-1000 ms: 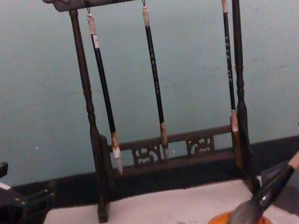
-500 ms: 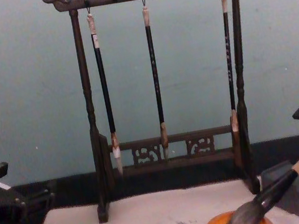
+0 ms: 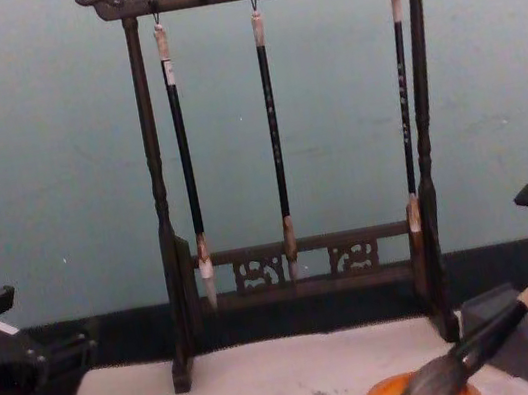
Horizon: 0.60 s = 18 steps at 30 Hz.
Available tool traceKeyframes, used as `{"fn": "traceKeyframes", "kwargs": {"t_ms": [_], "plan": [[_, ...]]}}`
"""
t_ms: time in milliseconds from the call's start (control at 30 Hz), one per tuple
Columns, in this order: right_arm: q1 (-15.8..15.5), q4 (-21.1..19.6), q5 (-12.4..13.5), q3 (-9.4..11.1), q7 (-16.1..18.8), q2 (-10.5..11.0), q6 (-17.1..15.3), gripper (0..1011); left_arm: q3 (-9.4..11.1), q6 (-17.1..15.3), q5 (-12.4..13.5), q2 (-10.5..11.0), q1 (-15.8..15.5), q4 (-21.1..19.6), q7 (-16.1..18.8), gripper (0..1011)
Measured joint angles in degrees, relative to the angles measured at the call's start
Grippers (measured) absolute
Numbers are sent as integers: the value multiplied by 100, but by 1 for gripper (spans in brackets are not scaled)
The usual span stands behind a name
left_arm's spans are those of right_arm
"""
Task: Pick up the brush from the inkstone, write on the paper, then place the brush back to its original position.
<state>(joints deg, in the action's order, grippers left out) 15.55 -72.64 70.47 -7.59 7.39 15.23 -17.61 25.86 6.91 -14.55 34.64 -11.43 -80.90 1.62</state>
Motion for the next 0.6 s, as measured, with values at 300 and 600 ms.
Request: {"fn": "traceKeyframes", "kwargs": {"t_ms": [300, 600], "plan": [[-65, -76, 64, -87, -10, 95, -9, 1000, 0, 0, 0, 0, 0, 0, 0, 1010], [-260, -318, 210, -135, -195, 280, -41, 1000, 0, 0, 0, 0, 0, 0, 0, 1010]]}}
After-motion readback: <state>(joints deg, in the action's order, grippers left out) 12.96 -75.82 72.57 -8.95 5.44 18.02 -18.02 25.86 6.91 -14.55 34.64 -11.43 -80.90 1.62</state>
